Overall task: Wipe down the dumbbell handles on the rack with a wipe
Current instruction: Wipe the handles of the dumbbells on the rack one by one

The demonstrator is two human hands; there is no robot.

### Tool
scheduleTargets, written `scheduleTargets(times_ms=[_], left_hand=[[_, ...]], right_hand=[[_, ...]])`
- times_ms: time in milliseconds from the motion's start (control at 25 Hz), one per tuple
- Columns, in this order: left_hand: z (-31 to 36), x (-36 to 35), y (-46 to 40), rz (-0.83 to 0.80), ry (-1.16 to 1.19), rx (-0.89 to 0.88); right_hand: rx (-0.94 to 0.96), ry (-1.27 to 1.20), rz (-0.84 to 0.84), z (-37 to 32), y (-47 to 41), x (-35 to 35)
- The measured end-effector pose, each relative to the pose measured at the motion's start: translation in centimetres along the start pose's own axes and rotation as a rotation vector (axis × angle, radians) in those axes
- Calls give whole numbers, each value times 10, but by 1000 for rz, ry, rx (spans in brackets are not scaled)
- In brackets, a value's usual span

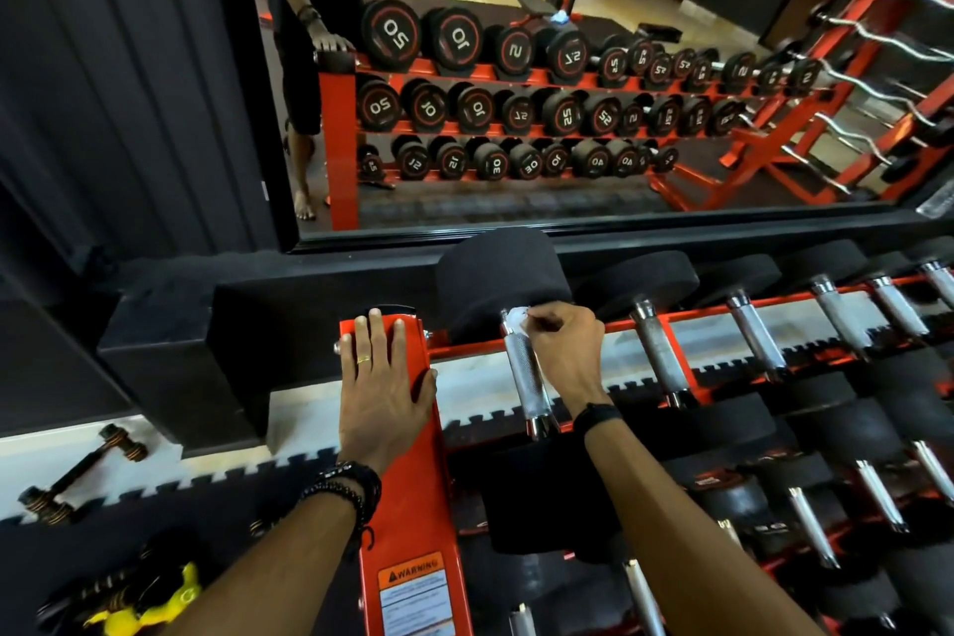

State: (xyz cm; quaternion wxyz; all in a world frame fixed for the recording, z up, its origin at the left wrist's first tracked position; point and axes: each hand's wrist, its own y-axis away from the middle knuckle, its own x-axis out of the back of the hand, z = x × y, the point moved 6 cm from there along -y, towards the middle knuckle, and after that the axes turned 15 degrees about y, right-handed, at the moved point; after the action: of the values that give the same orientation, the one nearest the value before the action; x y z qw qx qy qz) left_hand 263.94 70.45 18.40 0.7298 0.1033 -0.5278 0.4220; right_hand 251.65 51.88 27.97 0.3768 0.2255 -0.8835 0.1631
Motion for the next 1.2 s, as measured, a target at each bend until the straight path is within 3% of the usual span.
scheduleTargets(times_ms=[320, 520, 640, 840, 1000, 1160, 1200], left_hand=[[1, 0, 1, 10, -14, -13], [2, 2, 0, 8, -31, 5], [3, 2, 0, 0, -29, -2], [2, 1, -1, 3, -23, 9], [0, 0, 0, -4, -12, -5], [1, 0, -1, -1, 18, 9], [0, -1, -1, -4, 18, 5]], right_hand=[[-132, -80, -91, 9, -4, -2], [-81, 95, -211, 6, 3, -19], [-153, -108, -353, 8, -3, -20], [-167, -192, -288, 13, -1, -15], [-241, -411, -462, 19, -1, -22], [-251, -280, -273, 25, -5, -25], [-282, -325, -295, 27, -7, -29]])
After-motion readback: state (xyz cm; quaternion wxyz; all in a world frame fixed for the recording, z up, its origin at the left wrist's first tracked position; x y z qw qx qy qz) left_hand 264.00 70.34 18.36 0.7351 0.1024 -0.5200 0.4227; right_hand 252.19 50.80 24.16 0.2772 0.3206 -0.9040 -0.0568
